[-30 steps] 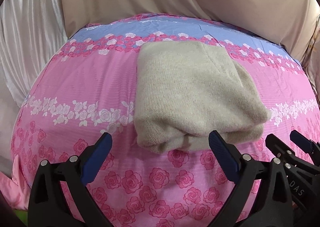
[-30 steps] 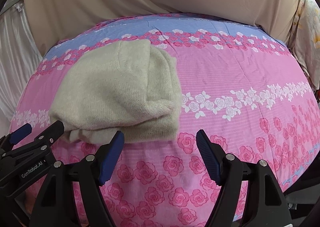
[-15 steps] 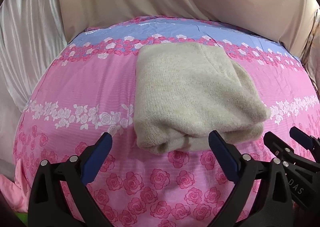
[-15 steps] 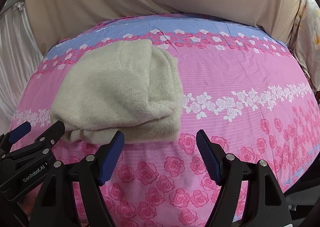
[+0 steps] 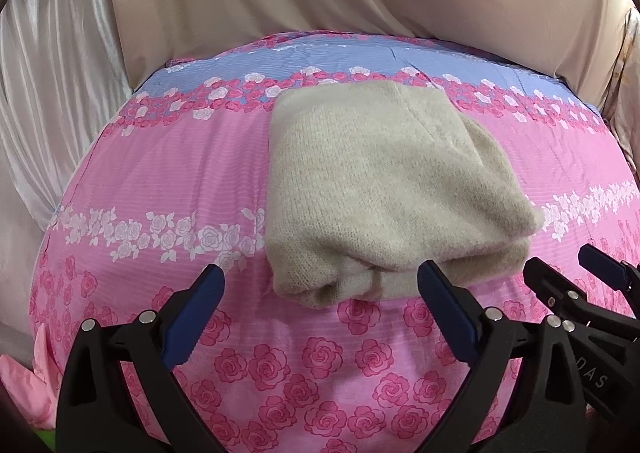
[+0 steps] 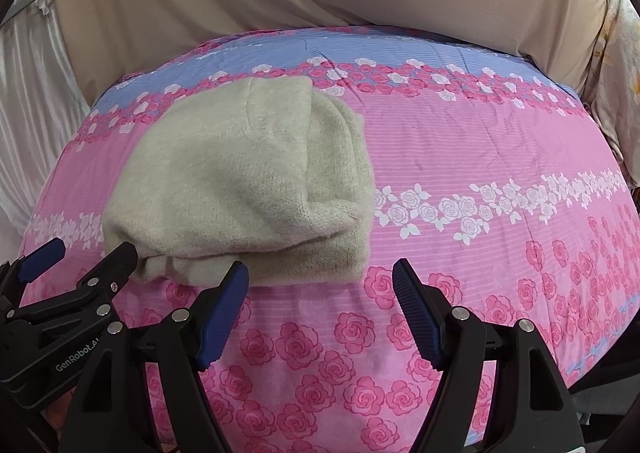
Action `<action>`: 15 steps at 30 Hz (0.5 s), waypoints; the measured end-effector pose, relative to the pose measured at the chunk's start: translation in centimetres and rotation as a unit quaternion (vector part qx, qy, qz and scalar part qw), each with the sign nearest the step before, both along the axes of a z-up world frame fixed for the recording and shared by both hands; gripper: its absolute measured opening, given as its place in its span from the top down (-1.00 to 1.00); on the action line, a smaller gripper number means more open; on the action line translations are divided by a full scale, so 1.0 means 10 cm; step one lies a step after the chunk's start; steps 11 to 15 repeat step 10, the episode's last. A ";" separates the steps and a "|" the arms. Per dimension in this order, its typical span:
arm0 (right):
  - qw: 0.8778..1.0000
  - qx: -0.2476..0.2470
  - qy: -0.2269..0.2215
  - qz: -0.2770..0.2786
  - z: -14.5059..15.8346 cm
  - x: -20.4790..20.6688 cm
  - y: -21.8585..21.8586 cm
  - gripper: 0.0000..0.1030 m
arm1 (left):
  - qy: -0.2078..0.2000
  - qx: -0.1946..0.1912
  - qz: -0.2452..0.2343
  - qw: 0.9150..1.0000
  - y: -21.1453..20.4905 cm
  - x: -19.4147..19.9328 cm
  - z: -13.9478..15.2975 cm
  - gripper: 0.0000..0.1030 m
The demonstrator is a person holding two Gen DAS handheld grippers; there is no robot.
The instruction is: Fold small clothes
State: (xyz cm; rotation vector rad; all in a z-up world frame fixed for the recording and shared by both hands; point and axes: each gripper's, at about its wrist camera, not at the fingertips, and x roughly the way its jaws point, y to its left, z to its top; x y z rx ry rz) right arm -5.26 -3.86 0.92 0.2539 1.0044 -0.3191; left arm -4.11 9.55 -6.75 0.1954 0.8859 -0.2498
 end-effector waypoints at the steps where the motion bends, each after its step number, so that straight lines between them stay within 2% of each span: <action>1: 1.000 0.000 0.000 0.001 0.00 0.00 0.00 -0.39 | 0.001 0.000 -0.001 1.000 0.01 0.01 0.00 -0.84; 15: 1.000 0.000 0.000 0.000 0.00 0.00 0.02 -0.39 | 0.003 0.008 -0.003 1.000 0.03 0.04 -0.02 -0.84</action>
